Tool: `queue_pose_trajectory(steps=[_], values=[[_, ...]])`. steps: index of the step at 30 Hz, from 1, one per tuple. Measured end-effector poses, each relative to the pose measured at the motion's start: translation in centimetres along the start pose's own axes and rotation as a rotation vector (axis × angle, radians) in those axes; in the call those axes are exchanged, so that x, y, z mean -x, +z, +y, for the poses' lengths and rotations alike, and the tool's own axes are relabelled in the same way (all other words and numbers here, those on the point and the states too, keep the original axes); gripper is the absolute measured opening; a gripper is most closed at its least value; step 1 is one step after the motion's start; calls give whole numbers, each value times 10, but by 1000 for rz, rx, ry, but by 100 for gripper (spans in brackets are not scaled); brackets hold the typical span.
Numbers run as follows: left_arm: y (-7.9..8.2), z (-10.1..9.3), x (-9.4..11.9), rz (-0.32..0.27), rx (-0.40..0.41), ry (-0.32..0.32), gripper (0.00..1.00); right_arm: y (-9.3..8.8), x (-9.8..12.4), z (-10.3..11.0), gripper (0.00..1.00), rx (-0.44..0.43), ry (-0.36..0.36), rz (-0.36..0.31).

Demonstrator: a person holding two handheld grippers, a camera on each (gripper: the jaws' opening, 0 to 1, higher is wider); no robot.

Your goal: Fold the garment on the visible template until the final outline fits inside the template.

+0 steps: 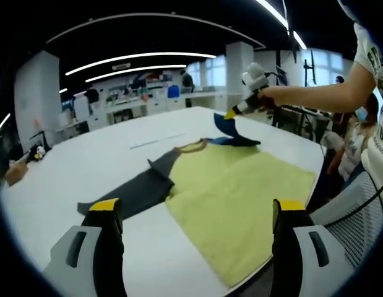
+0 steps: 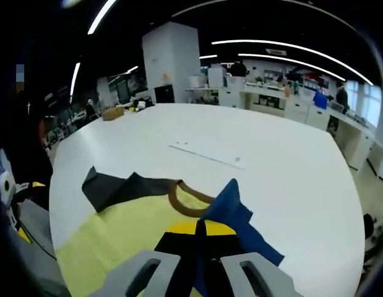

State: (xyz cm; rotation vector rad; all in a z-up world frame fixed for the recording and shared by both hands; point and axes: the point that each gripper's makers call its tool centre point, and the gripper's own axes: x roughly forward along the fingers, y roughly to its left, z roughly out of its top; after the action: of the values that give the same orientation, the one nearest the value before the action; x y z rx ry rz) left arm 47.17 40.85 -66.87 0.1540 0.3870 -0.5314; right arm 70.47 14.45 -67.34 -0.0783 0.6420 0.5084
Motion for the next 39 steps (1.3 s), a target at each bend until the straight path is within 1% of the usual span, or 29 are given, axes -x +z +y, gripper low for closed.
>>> queue_pose_trajectory(steps=[2,8,10,13,17,21,26,28,33,36,39], values=[[0,1,0,0,2,2,98,3,-4,3,0,-7,9,-4],[-1,3,-1,0,10,7,98,12,-13,20,0,-13,40,-28],[-1,4,-1,-2,13,8,99,12,-16,29,0,-8,50,-28],[-5,8,-1,-3,16,10,99,12,-23,39,0,8,62,-26],[-6,9,-1,1,25,15,99,9,-27,54,0,9,83,-23],[-10,12,-1,4,28,20,99,6,-31,70,0,36,112,-15],[-9,14,-1,1,29,23,99,-7,-38,93,0,91,147,21],[-9,14,-1,1,29,24,99,-17,-41,103,0,135,164,47],[-8,13,0,5,29,26,99,-34,-43,118,0,183,185,81],[-7,12,0,5,32,27,99,-40,-47,123,0,212,196,94],[-7,12,0,8,32,29,99,-53,-49,131,0,254,197,121]])
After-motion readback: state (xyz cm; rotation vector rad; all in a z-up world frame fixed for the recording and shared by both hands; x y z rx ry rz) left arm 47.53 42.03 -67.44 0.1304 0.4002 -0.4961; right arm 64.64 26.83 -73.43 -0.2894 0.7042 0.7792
